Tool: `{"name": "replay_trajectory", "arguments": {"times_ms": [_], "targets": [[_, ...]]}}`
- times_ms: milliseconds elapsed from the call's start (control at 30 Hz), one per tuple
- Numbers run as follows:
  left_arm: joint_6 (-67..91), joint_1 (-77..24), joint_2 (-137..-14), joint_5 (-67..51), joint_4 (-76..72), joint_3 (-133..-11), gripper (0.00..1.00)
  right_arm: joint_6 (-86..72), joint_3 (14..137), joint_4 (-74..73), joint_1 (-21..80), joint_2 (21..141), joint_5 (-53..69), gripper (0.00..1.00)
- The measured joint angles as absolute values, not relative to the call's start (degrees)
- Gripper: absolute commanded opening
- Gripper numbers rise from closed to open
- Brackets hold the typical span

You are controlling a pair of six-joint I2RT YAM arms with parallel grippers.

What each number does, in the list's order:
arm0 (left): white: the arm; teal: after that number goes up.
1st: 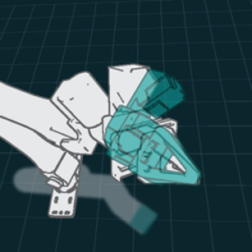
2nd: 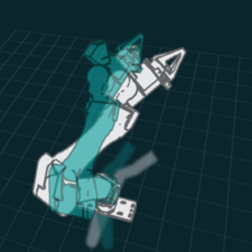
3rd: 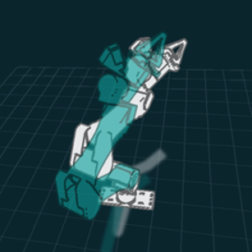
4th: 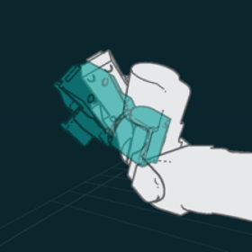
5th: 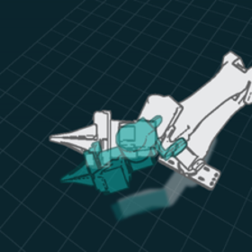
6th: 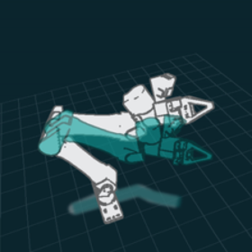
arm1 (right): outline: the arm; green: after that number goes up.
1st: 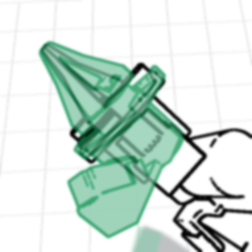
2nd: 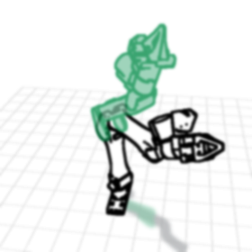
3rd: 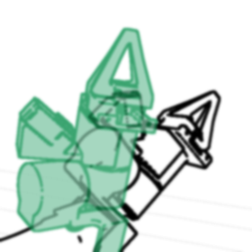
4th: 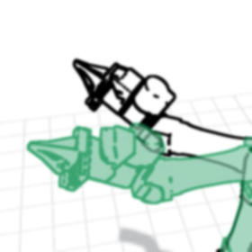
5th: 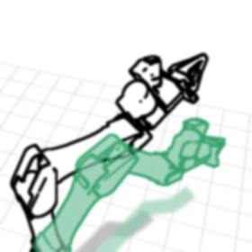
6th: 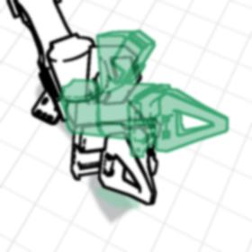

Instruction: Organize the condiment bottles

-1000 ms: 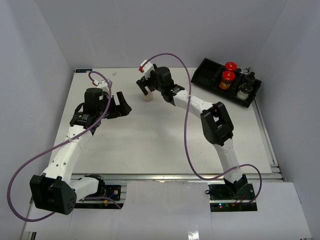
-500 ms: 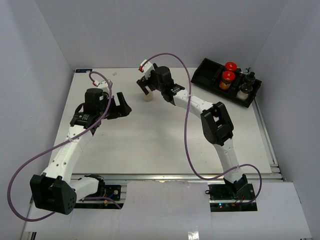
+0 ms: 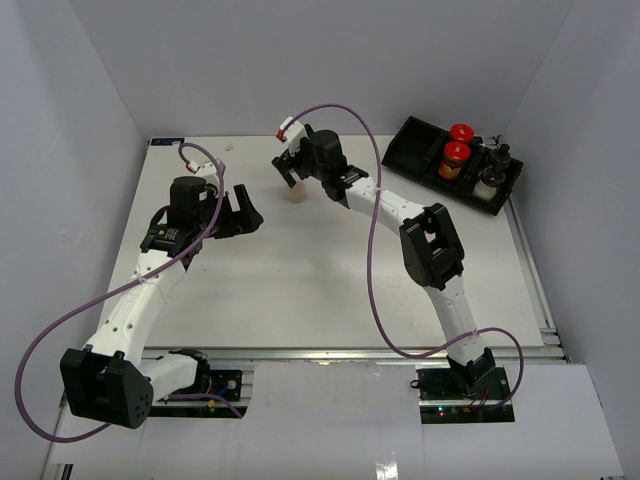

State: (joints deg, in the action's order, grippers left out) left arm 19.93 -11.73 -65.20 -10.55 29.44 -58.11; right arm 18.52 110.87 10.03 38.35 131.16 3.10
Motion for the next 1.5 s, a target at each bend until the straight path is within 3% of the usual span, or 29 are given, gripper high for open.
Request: {"name": "replay_trajectory", "arguments": {"times_ms": [467, 700, 800, 967, 1300, 1500], "targets": [[19.27, -11.73, -65.47, -10.54, 28.45, -57.73, 0.98, 17.24, 111.23, 9.62, 38.23, 132.75, 3.46, 0.94], [19.04, -11.73, -65.47, -10.52, 28.23, -57.67, 0.98, 16.5, 111.21, 10.13, 37.86, 132.75, 4.85, 0.46], [18.96, -11.73, -65.47, -10.52, 28.25, -57.67, 0.98, 16.29, 111.1, 10.36, 37.6, 132.75, 5.46, 0.35], [18.94, -11.73, -65.47, -10.52, 28.23, -57.67, 0.98, 15.9, 110.58, 11.11, 37.22, 132.73, 6.22, 0.08], [18.96, -11.73, -65.47, -10.52, 28.46, -57.69, 0.98, 15.07, 105.2, 8.31, 34.73, 127.58, 6.33, 0.08], [19.35, -11.73, -65.47, -10.63, 28.69, -57.69, 0.98, 14.35, 96.91, 5.93, 28.95, 117.17, 6.57, 0.08]]}}
